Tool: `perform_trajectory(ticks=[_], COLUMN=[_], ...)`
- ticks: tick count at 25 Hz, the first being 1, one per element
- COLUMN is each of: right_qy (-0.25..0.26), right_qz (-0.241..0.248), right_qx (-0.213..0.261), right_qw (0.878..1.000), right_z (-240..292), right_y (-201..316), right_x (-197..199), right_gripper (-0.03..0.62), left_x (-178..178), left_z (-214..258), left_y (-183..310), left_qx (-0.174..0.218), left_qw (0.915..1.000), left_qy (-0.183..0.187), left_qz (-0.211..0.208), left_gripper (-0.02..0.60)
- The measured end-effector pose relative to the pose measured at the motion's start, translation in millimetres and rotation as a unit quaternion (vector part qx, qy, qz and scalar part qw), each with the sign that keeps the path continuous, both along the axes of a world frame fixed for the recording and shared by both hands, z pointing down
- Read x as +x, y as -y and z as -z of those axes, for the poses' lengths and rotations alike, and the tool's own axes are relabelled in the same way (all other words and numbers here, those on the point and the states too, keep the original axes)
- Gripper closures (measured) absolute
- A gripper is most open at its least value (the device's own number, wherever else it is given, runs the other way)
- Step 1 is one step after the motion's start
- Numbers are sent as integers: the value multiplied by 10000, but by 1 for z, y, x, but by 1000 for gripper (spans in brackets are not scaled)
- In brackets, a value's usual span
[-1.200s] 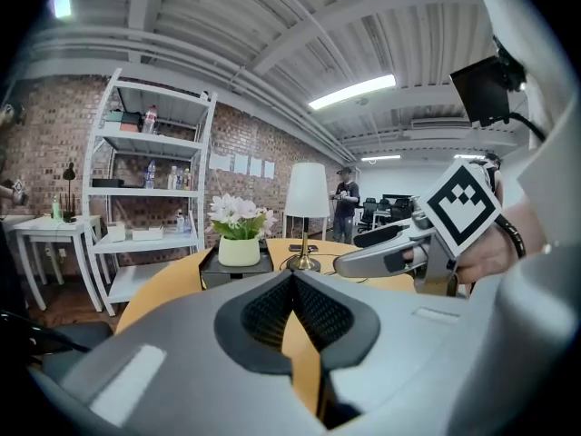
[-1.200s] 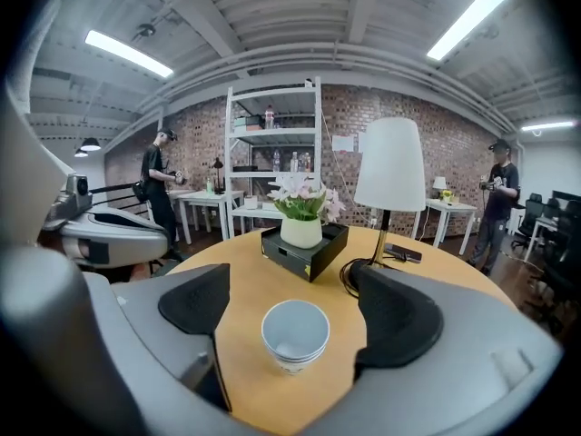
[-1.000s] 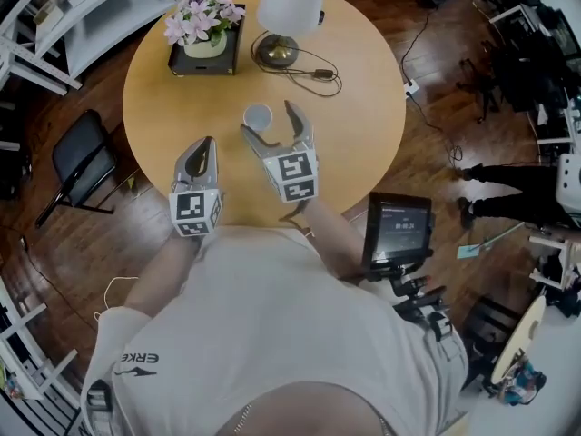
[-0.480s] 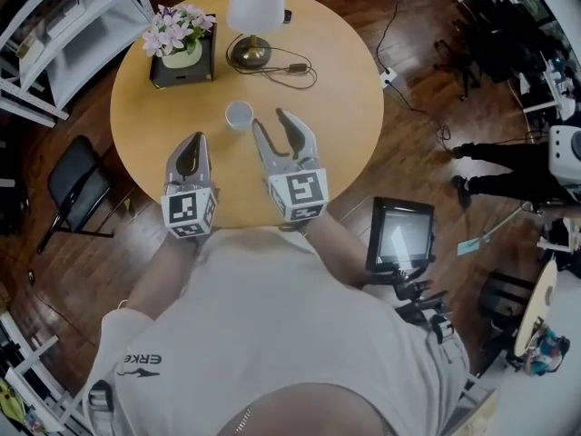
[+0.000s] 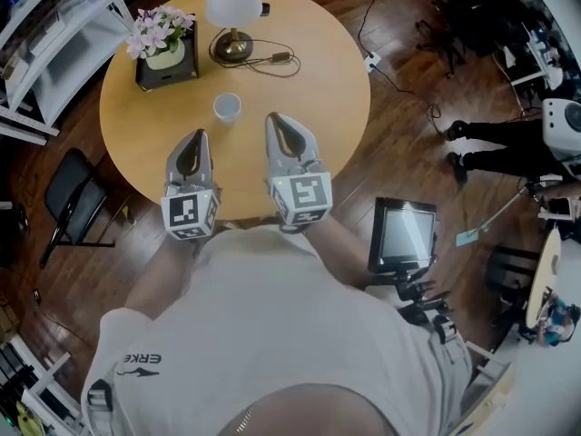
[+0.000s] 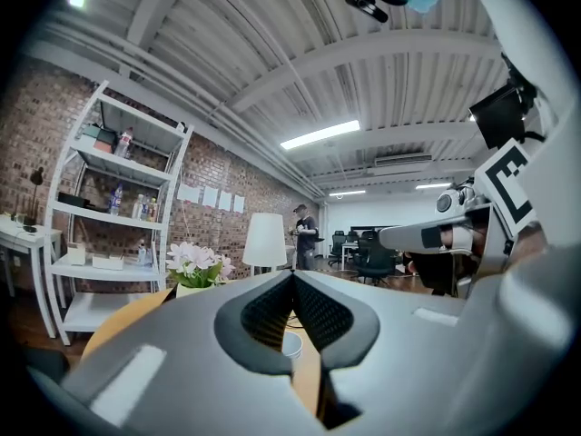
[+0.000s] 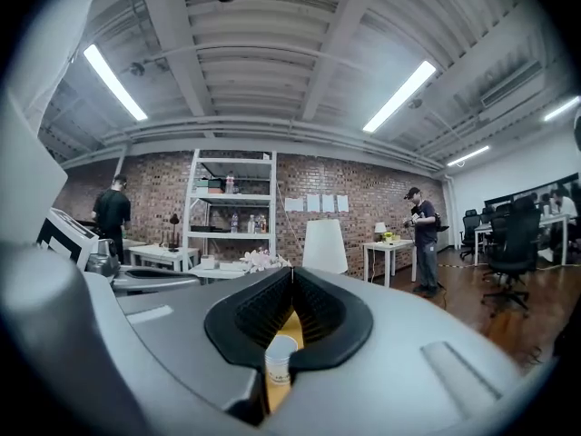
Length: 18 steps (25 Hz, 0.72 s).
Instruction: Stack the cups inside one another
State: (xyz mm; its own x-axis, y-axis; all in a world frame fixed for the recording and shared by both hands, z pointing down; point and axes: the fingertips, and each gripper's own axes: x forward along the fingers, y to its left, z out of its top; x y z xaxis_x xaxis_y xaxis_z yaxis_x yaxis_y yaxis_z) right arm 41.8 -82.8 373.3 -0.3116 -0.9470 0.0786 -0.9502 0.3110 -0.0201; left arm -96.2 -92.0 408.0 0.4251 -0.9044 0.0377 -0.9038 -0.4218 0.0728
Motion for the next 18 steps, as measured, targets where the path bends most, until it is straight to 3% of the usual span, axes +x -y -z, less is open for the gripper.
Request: perform_trajectory(ticks=[13,18], right_qy=[-99,-49], right_qz=[-405,-344], right_qx=[-234,-184], right_qw=[9989,9992], right_z=[-2,1], right_y=[-42,-63], right_x=[2,8], right_gripper=[580,580], left_x=[8,15], left_z=[6,12], left_y=[-30,-50], left_qx=[-40,7], left_qw=[9987,9990], left_qy=[-234,-208], left_qz=[-446,-386], left_gripper=[580,580])
